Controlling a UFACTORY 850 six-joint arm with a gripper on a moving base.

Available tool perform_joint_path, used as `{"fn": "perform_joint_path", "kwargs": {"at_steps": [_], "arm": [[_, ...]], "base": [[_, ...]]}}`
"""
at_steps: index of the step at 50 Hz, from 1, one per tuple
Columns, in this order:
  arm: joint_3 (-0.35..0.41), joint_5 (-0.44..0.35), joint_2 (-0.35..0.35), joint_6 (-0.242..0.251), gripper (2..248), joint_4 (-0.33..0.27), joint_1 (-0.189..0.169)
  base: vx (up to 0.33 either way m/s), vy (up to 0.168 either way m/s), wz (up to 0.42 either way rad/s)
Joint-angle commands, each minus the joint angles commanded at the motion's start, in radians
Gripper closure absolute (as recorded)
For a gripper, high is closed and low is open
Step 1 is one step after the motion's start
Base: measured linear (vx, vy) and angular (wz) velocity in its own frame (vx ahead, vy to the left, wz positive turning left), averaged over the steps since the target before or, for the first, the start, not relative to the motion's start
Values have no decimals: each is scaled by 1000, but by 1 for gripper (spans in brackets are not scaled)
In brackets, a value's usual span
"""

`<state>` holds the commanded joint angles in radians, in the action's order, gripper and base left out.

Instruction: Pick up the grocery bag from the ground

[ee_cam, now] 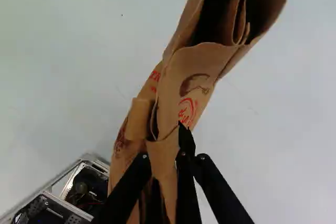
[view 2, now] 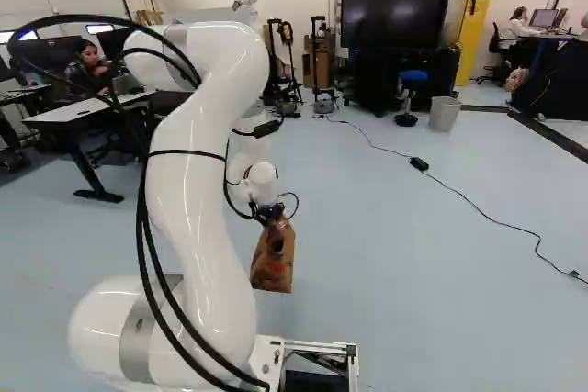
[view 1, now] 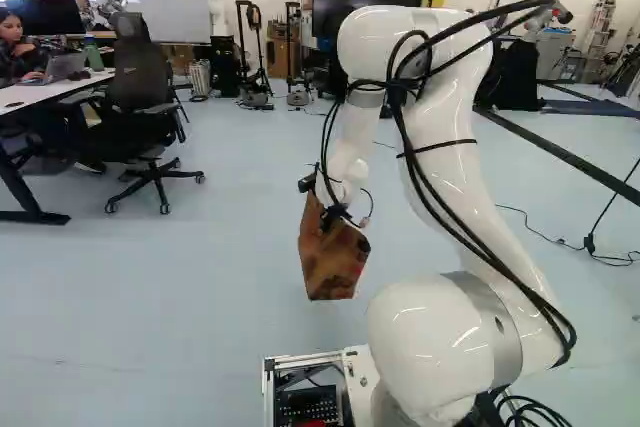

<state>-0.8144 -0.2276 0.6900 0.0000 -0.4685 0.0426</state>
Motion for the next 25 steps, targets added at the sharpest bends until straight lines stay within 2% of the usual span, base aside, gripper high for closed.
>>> {"fn": "perform_joint_path", "kwargs": {"at_steps": [11,25], "arm": [[59,0,-92,0,228,76,11],[129,0,-209,0,228,96,23]], "base": [[0,0,0],[0,0,0]]}}
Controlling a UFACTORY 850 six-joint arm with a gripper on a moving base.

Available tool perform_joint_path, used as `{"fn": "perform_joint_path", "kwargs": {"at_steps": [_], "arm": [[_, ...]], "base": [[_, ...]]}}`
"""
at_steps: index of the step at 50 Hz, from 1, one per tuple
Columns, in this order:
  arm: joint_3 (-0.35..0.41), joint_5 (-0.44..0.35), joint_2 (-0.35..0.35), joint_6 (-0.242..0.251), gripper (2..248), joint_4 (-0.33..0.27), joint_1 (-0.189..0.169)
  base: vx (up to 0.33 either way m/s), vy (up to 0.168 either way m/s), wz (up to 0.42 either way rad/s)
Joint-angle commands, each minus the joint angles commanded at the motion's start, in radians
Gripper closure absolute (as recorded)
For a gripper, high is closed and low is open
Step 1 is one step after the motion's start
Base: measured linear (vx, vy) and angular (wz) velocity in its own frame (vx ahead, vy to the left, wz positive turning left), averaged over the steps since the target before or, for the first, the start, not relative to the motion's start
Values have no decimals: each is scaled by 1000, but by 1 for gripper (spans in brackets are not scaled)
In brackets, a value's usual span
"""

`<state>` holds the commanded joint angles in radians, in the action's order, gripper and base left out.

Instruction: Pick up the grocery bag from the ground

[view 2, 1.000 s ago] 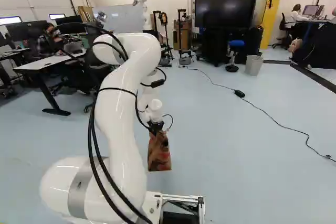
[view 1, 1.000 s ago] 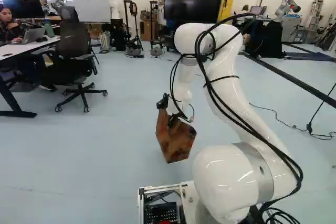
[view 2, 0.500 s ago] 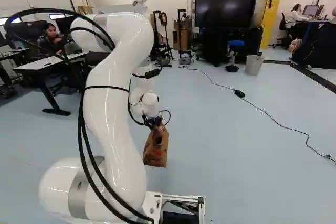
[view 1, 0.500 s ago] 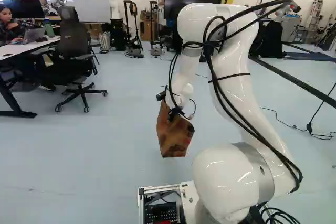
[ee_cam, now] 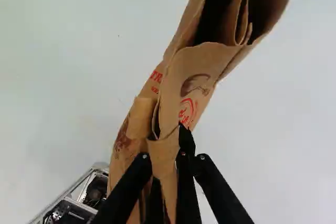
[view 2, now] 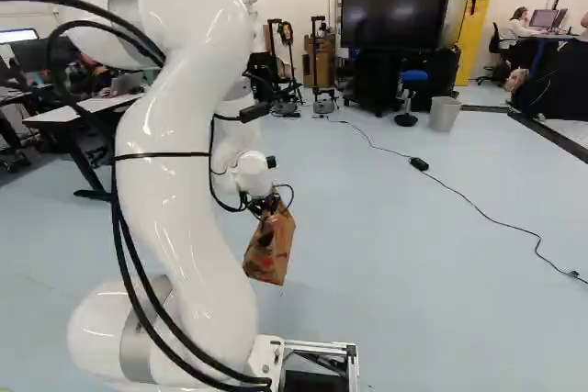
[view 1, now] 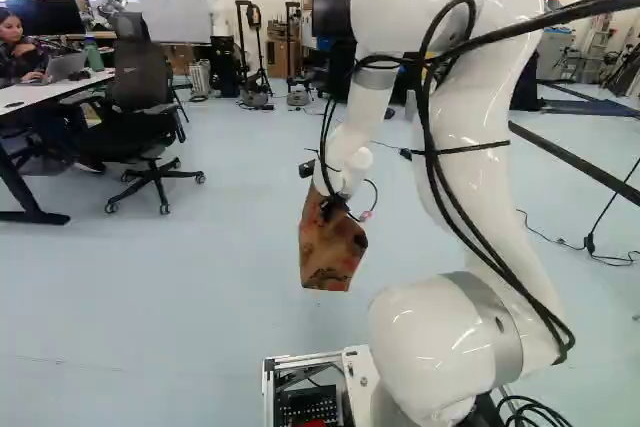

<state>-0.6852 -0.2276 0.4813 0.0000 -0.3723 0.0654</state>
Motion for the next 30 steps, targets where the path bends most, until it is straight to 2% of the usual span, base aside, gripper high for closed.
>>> {"fn": "perform_joint_path", "kwargs": {"at_steps": [30], "arm": [[132,0,-249,0,228,0,13]], "base": [[0,0,0]]}}
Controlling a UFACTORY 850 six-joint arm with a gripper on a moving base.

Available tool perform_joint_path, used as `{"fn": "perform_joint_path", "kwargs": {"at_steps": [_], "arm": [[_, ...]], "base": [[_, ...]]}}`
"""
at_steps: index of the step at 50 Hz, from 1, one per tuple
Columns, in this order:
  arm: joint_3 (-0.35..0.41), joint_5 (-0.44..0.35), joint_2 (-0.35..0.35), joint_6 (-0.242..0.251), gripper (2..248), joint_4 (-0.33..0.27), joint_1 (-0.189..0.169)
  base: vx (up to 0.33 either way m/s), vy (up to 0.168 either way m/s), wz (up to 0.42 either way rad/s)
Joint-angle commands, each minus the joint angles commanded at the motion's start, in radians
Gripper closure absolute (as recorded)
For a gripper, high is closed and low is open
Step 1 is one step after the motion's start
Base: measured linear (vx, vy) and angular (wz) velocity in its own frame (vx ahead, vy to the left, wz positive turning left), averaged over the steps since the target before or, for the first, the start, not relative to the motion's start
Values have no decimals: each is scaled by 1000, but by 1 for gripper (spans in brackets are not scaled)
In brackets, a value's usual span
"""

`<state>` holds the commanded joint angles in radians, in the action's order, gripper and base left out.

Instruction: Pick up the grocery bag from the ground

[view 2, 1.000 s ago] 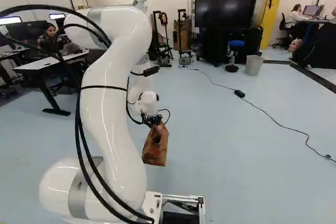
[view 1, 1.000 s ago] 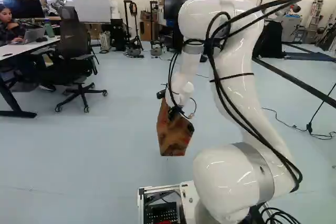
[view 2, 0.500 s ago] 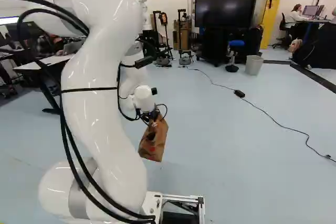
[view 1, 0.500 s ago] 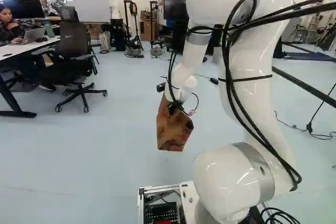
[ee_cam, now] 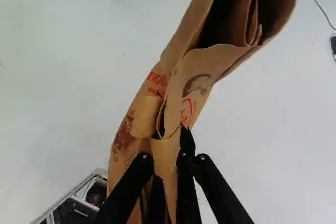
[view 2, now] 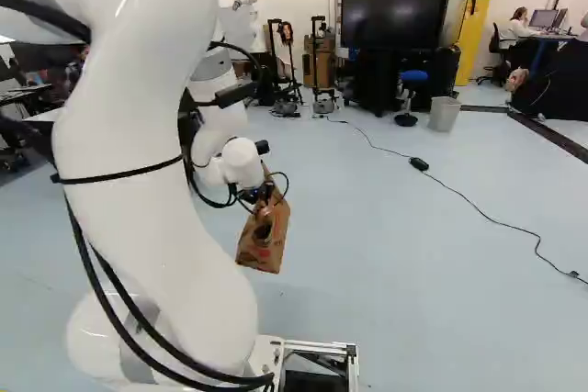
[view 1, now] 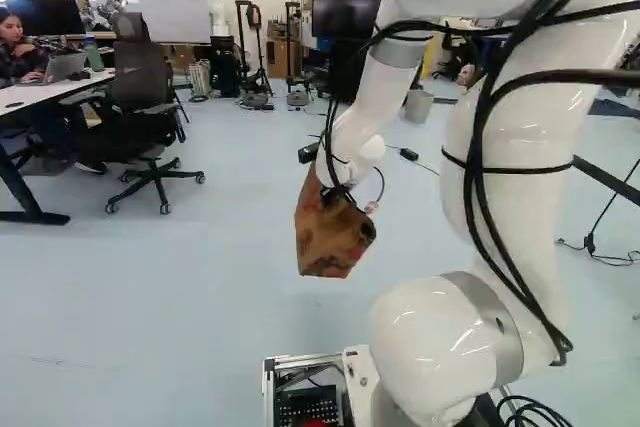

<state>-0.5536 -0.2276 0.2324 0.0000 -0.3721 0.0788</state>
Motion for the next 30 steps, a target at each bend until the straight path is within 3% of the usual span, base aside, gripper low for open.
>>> {"fn": "perform_joint_path", "kwargs": {"at_steps": [30], "arm": [[33,-44,-38,0,228,26,-5]], "base": [[0,0,0]]}}
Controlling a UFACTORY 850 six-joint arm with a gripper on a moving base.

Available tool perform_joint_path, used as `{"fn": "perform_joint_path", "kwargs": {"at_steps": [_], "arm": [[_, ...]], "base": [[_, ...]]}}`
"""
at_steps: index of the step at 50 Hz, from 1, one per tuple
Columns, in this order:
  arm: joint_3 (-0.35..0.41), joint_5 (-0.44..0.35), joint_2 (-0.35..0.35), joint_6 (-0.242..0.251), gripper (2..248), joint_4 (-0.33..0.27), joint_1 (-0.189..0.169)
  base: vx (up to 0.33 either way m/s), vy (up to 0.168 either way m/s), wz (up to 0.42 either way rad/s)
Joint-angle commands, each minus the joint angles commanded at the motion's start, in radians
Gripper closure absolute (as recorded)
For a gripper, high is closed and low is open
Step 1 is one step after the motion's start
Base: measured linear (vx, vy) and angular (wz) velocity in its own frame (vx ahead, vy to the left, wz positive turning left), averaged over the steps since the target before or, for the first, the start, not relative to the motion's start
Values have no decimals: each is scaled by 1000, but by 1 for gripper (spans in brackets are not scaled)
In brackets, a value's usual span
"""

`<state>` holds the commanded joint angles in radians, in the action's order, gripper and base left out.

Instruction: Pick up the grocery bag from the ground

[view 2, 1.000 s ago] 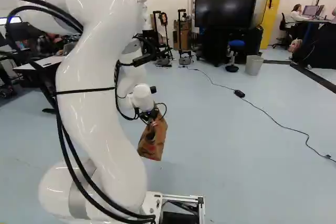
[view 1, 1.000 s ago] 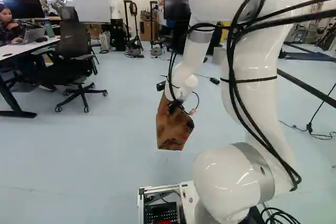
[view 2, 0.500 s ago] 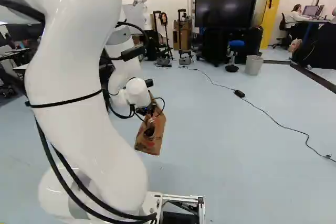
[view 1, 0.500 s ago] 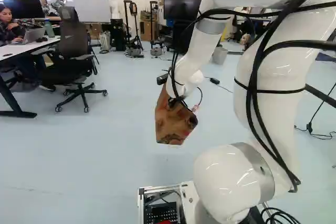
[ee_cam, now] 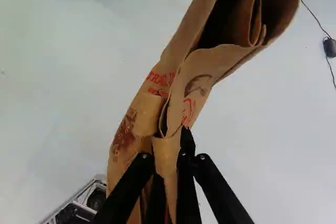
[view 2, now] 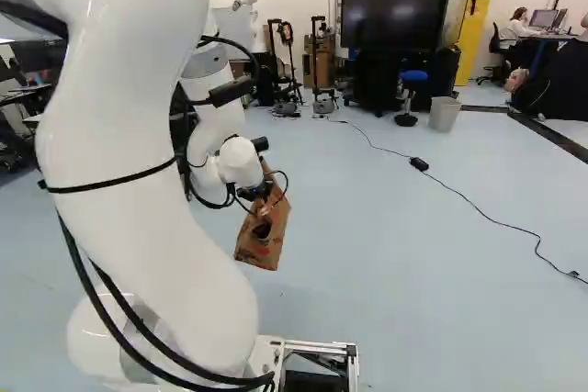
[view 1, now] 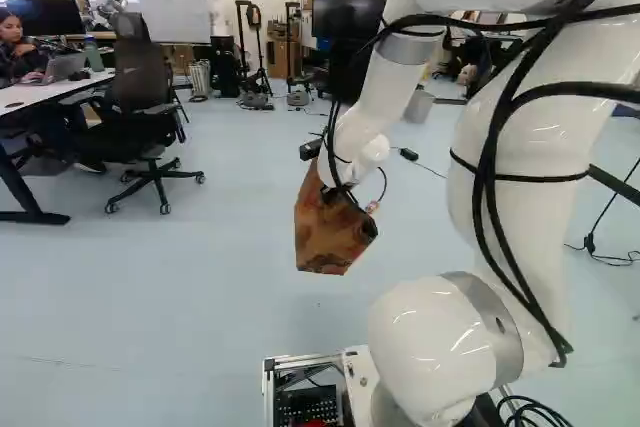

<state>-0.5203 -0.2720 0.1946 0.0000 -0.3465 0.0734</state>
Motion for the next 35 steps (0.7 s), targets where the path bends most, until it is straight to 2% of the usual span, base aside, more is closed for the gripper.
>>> {"fn": "perform_joint_path", "kwargs": {"at_steps": [16,35], "arm": [[46,-64,-50,0,228,37,-8],[129,-179,-141,0,228,103,-22]], "base": [[0,0,0],[0,0,0]]}}
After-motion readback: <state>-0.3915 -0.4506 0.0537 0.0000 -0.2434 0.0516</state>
